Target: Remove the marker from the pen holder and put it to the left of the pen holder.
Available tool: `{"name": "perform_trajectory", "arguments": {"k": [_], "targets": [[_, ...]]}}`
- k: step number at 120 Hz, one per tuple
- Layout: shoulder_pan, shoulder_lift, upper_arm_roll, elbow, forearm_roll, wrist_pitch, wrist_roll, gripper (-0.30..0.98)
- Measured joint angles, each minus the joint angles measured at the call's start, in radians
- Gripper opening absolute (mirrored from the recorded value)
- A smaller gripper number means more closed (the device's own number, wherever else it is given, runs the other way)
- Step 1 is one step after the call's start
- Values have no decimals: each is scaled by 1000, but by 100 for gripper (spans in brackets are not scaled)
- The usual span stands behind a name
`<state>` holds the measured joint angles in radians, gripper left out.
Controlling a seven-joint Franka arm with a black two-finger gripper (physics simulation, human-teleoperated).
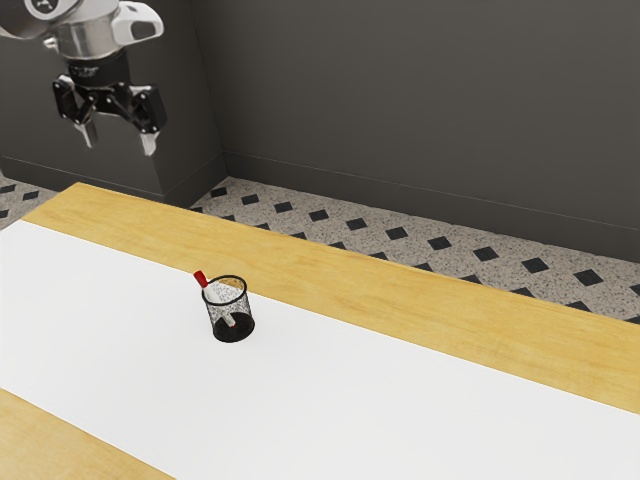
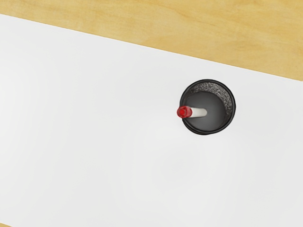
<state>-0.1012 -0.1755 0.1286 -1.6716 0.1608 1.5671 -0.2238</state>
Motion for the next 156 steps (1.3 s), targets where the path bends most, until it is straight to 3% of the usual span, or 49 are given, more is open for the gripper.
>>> {"name": "perform_trajectory", "arguments": {"k": [18,38,52,64,107,136,156], "targets": [[-1,-9,-21,-9,-5,30,-16,69],[2,-30,-61,-189,-7,67,-34,69],[-1,-14,-91,-362,-6,193,-50,69],[6,39,-94,-423,-5,313,-59,69],[72,203,-90,-441,-7,608,-2,69],[187,289,-80,-431,-13,738,95,69],[154,288,-75,-435,-27,801,154,69]]}}
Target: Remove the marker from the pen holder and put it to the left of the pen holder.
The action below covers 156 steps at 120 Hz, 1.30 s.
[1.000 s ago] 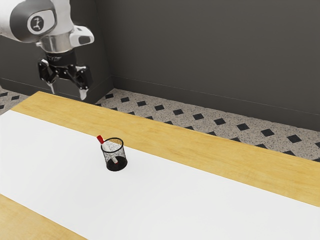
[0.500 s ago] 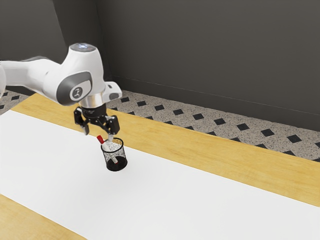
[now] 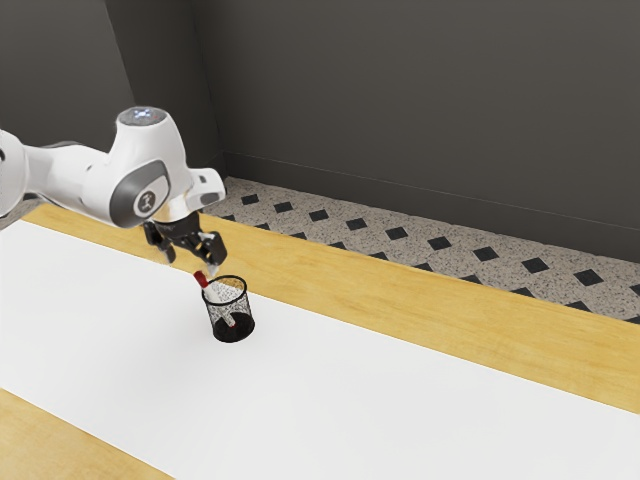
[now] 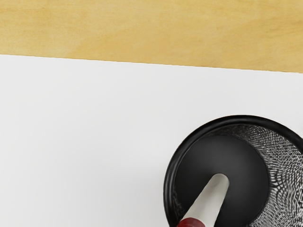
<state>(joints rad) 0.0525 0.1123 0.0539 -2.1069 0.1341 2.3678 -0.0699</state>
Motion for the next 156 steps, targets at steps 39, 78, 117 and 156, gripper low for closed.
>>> {"name": "perform_trajectory", "arguments": {"k": [39,78,117,156], "targets": [[-3,8,1,-59,-50,75,77,69],[-3,50,1,-33,-59,105,124,69],[-3,33,1,-43,-58,104,152,25],[-4,7,-2,-66,-57,105,161,2]]}}
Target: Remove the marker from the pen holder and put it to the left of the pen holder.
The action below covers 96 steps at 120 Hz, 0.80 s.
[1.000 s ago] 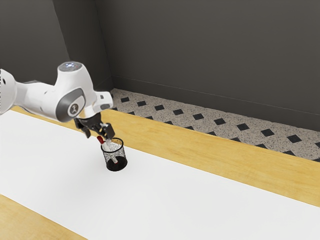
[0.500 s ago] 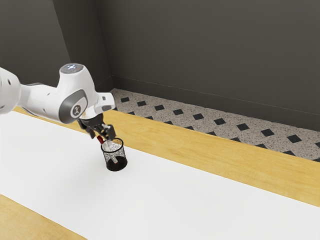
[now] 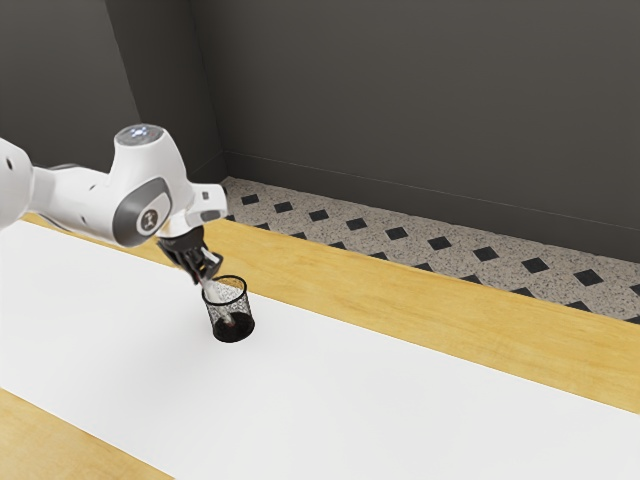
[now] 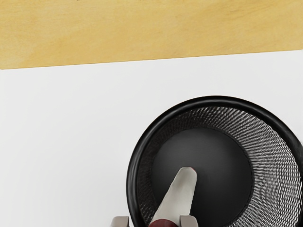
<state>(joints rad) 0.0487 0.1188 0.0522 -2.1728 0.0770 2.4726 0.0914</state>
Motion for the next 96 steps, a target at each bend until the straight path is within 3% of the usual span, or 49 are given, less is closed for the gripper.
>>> {"name": "perform_trajectory", "arguments": {"k": [33,64,76,96], "targets": [[-21,-39,-52,4,21,6,-23,-7],[42,-269,-54,5,72,-80,-71,-9],[82,-265,-46,17,108,-121,-88,-9],[114,-47,-31,266,108,-372,-107,-9]]}}
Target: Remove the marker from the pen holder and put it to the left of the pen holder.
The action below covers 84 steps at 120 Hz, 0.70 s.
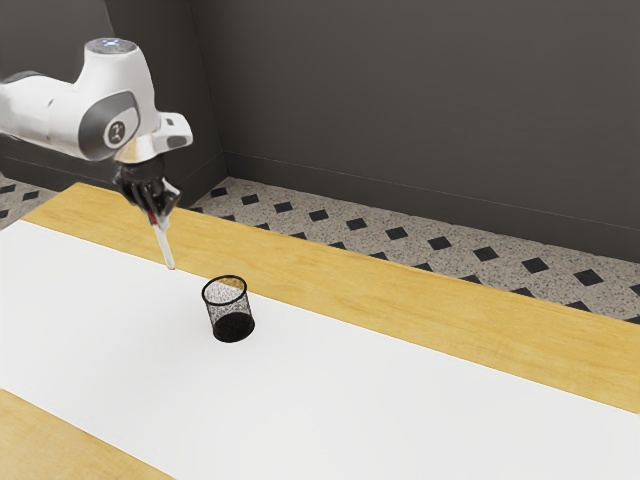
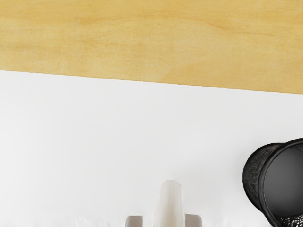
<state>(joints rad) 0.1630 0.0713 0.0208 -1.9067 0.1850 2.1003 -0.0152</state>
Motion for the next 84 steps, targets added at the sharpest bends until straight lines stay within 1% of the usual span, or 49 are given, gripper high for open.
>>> {"name": "perform_trajectory", "arguments": {"k": [9,17,31,46,54,60,77,84], "targets": [[5,141,4,172,-16,-170,-3,-8],[34,276,5,321,-36,-313,-2,-8],[76,484,1,538,-58,-509,5,-9],[92,655,-11,754,-67,-659,21,-8],[111,725,-39,858,-69,-710,31,-7],[118,759,-50,900,-70,-731,39,-7],[122,782,-58,912,-90,-762,55,25],[122,750,-54,865,-96,-759,61,35]]}}
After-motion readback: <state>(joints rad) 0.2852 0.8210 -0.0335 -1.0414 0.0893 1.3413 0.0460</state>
